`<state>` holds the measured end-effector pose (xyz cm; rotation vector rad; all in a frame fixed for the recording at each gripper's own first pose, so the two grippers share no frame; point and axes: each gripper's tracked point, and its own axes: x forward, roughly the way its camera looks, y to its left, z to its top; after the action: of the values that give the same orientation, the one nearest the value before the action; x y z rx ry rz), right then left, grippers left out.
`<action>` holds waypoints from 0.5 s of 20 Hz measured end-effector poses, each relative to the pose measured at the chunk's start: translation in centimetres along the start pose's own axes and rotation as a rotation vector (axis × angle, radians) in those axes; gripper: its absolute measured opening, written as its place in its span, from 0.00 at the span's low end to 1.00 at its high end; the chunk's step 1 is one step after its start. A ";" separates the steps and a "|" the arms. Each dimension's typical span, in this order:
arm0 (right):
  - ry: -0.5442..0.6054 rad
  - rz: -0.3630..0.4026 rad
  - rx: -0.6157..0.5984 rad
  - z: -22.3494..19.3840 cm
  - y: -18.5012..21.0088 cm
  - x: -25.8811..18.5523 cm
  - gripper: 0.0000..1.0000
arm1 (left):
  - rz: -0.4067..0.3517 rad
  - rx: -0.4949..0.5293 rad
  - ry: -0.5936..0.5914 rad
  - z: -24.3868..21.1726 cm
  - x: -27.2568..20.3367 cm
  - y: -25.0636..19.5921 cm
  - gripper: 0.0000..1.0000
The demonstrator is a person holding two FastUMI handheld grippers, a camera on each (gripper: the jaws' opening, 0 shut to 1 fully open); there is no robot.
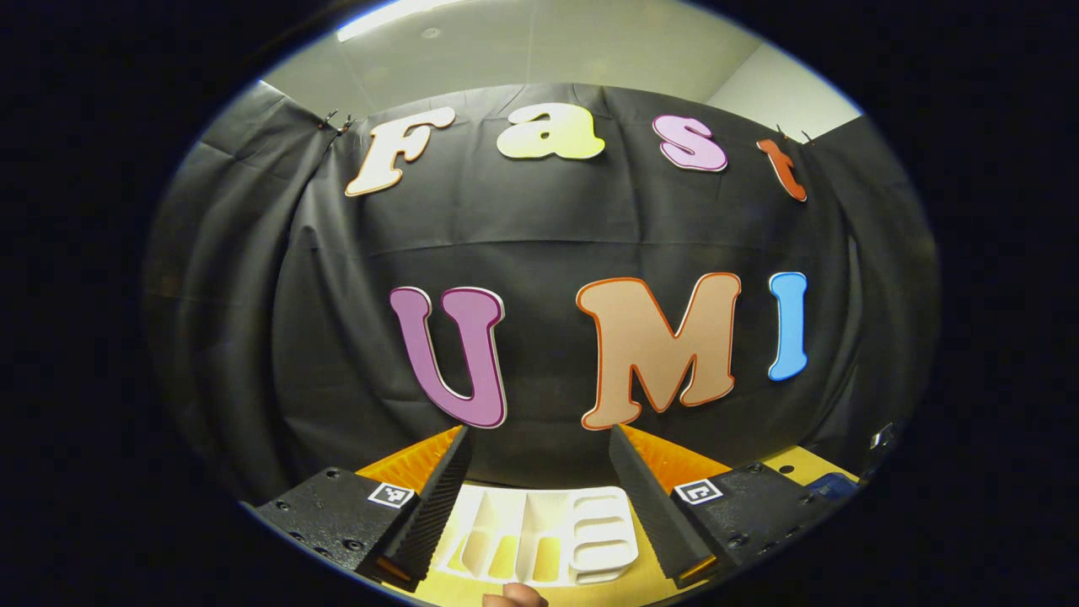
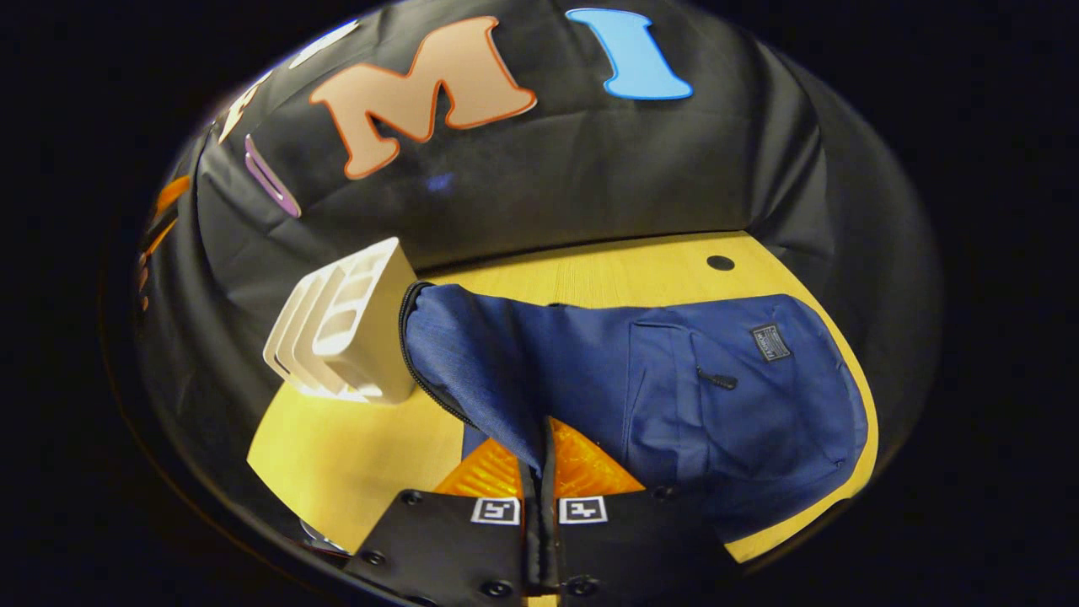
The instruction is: Open the schoolbag, grab two books from the bookshelf and put them into the schoolbag.
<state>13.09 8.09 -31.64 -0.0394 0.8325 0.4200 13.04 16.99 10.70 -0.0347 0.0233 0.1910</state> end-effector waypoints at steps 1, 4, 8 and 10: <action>0.014 -0.006 -0.029 -0.6 0.0 0.2 0.03 | -0.010 0.002 0.004 -0.2 0.1 -0.2 0.92; 0.064 -0.018 -0.085 -2.3 0.3 0.8 0.04 | -0.005 0.004 0.016 -0.4 0.1 -0.2 0.99; 0.084 -0.013 -0.110 -3.4 0.9 1.6 0.23 | -0.012 -0.004 0.014 -0.6 0.1 -0.4 0.95; 0.083 0.010 -0.139 -3.4 2.3 1.2 0.54 | -0.011 0.001 0.032 -1.2 0.1 -0.5 0.95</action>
<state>10.48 9.97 -34.50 -0.1823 0.8841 0.4877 13.19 16.52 9.47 -0.0364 0.0555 0.1799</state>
